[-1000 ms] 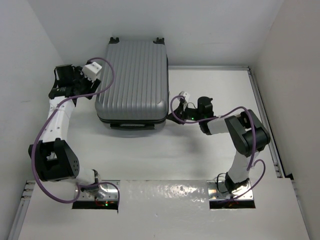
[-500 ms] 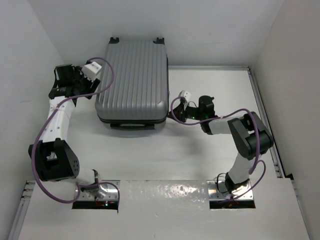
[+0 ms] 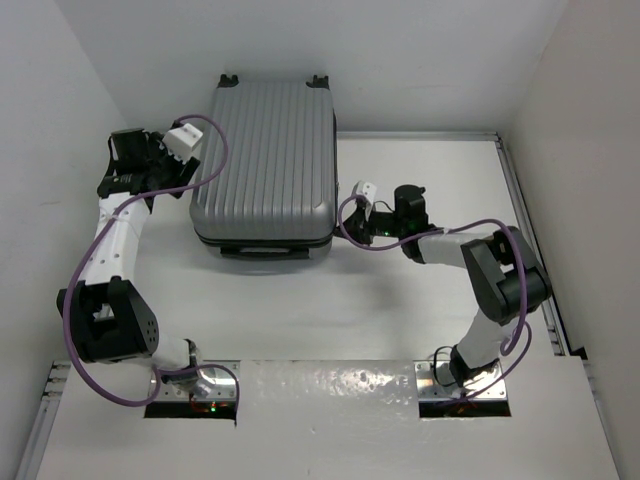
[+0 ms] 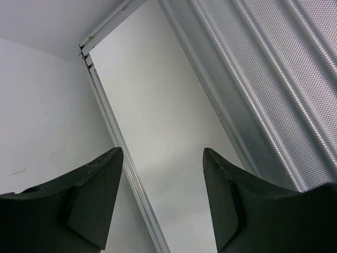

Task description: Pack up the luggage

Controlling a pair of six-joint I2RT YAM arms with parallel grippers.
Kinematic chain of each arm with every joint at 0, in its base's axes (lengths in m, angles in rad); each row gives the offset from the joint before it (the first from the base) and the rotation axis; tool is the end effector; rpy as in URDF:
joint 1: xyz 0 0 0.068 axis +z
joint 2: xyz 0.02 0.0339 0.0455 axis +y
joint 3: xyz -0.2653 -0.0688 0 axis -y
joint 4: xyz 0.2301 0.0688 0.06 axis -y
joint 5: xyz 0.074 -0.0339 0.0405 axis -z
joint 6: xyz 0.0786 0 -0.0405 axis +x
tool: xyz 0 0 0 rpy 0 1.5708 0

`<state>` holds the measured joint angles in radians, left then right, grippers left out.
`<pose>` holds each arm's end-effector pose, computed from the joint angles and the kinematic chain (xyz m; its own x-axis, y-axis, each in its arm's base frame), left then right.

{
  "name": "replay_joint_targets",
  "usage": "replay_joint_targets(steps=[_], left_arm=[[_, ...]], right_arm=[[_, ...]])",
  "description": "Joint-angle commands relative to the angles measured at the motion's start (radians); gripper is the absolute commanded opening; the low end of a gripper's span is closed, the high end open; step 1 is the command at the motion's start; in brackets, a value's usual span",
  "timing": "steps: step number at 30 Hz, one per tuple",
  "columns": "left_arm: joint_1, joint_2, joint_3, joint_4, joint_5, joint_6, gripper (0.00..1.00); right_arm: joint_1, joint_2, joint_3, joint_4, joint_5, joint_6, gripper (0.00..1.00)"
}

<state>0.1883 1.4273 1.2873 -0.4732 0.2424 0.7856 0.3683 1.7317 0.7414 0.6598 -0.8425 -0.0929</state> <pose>0.3387 0.0453 0.3169 -0.3918 0.6243 -0.6759 0.4077 0.7763 0.4807 0.3132 0.1837 0.1749 -0.2181 -0.1504 -0.9643 -0.9224 0.3544 0.1534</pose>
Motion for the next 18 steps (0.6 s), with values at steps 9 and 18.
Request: replay_joint_targets(steps=[9,18], left_arm=[[-0.006,-0.022,0.006,0.041,-0.002,0.012,0.59],[-0.006,-0.025,0.007,0.047,-0.011,0.020,0.59]], right_arm=[[0.027,0.015,0.058,0.037,-0.086,-0.045,0.22],[0.046,0.039,0.059,0.029,-0.096,0.005,0.00]])
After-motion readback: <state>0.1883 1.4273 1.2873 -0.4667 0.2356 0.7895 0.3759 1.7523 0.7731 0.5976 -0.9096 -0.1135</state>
